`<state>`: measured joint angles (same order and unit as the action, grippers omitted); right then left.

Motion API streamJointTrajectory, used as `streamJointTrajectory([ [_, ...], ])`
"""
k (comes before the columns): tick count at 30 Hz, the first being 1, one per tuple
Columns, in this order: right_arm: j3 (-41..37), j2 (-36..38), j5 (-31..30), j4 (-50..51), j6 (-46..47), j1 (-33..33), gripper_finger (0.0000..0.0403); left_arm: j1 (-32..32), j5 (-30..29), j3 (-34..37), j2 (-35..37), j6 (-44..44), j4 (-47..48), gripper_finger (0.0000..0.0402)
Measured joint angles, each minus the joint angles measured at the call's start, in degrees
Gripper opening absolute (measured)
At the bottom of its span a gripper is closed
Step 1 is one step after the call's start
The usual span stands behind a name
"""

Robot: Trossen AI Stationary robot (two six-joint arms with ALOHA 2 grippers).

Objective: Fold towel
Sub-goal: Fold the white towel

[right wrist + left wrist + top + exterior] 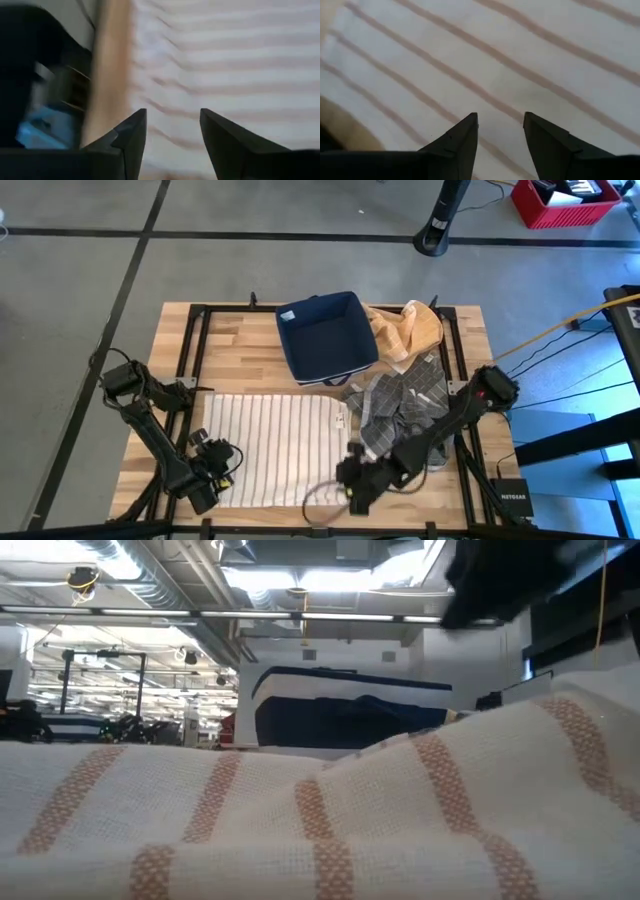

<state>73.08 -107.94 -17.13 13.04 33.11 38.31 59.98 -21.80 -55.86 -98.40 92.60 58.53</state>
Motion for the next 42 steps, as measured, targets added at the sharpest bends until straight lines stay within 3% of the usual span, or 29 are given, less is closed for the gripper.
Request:
streamJointTrajectory([
  [3,0.20,-3.48,-0.65,-4.52,-0.35,1.55,0.0186,1.58,1.91,-0.90,0.49,-1.52,-3.68,0.0153],
  [8,-0.11,-7.62,2.06,2.37,3.14,2.22,0.0186,4.73,5.20,-0.97,0.51,-2.41,-9.93,0.0153],
  [12,0.07,-8.28,6.67,5.88,5.53,2.84,0.0186,6.57,5.18,2.26,-0.25,3.33,-9.52,0.0153],
  [17,0.24,-8.19,7.85,9.01,8.32,5.13,0.0186,8.03,5.32,5.96,0.26,11.98,-11.69,0.0153],
  [25,6.53,-6.50,11.71,13.48,10.17,5.66,0.0186,7.53,4.79,2.75,3.08,6.64,-11.74,0.0153],
  [28,9.75,-5.44,6.36,13.72,8.65,5.77,0.0186,7.27,1.14,0.26,5.51,3.81,-12.54,0.0153],
  [32,9.31,-6.59,-11.24,11.90,4.67,5.10,0.0186,6.69,-6.11,0.61,5.40,0.79,-11.86,0.0153],
  [34,8.18,-7.63,-12.88,11.23,3.54,4.43,0.0186,5.90,-7.33,1.82,4.35,0.79,-12.11,0.0153],
  [39,6.18,-11.43,-1.46,9.35,3.25,3.16,0.0186,4.49,-1.14,5.53,1.32,-2.50,-15.85,0.0153],
  [42,6.01,-12.66,1.25,9.92,3.19,3.37,0.0186,4.54,-0.31,6.57,0.65,-1.43,-15.61,0.0153],
])
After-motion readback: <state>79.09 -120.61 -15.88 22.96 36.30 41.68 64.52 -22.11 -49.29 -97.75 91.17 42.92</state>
